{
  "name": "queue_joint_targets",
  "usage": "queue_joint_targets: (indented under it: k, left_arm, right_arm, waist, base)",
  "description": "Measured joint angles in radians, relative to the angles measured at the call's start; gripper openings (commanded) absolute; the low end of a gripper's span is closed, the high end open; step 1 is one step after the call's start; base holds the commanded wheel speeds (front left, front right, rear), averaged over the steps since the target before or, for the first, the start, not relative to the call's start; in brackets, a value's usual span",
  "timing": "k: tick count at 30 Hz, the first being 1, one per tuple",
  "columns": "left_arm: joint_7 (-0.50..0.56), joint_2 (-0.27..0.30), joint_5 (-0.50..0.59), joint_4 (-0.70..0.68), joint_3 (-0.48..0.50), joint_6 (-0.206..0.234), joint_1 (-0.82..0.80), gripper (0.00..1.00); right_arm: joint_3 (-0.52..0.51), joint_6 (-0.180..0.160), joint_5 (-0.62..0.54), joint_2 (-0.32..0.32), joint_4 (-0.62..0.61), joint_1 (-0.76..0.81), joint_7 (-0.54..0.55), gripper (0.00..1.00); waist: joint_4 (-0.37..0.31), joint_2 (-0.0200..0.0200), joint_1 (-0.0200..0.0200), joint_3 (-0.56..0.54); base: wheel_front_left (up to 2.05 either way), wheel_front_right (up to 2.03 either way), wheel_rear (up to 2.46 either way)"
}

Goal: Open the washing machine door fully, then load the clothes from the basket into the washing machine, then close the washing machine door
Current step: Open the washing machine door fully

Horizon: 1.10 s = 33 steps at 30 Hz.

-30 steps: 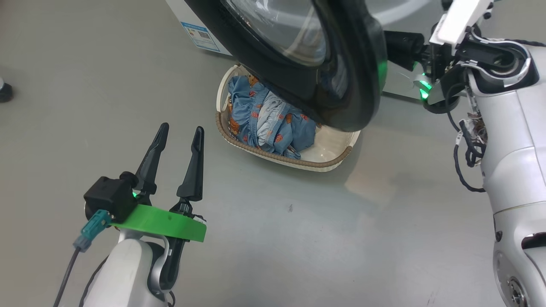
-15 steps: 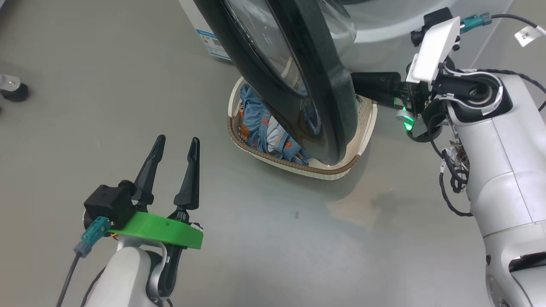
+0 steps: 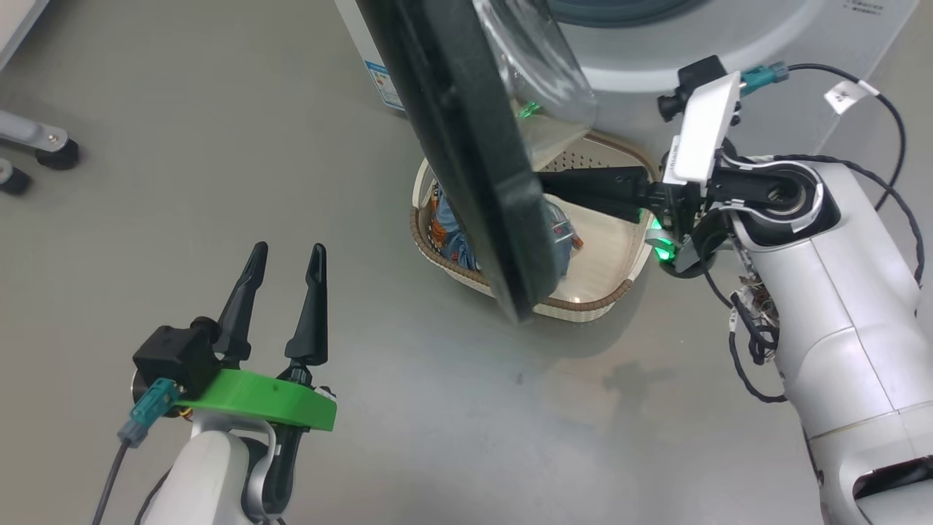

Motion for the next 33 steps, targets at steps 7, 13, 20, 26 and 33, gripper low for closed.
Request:
queue_joint_targets:
  k: [7,13,20,26,33]
  left_arm:
    - [0.000,0.000,0.000,0.006,0.015,0.001,0.004,1.00]
    - [0.000,0.000,0.001,0.010,0.021,0.001,0.006,1.00]
    - [0.000,0.000,0.010,0.016,0.034,0.001,0.020,1.00]
    - [0.000,0.000,0.010,0.017,0.039,0.001,0.020,1.00]
    - [0.000,0.000,0.010,0.021,0.041,0.001,0.021,1.00]
  right_arm:
    - [0.087,0.000,0.127,0.006,-0.067,0.033,-0.016,0.00]
    - [0.167,0.000,0.185,0.006,-0.113,0.055,-0.057,0.00]
    - [0.247,0.000,0.219,0.007,-0.147,0.076,-0.129,0.00]
    - [0.306,-0.001,0.243,0.006,-0.165,0.076,-0.193,0.00]
    - [0.363,-0.001,0.272,0.006,-0.175,0.076,-0.258,0.00]
  waist:
    - [0.003,0.0000,0.0000,-0.015]
    - [0.003,0.0000,0.0000,-0.025]
    - [0.002,0.0000,0.0000,-0.038]
    - [0.006,0.0000,0.0000,-0.041]
    - [0.016,0.0000,0.0000,-0.045]
  base:
    - [0.00,0.00,0.00]
    - [0.00,0.00,0.00]
    - [0.00,0.00,0.00]
    - [0.00,0.00,0.00]
    - [0.00,0.00,0.00]
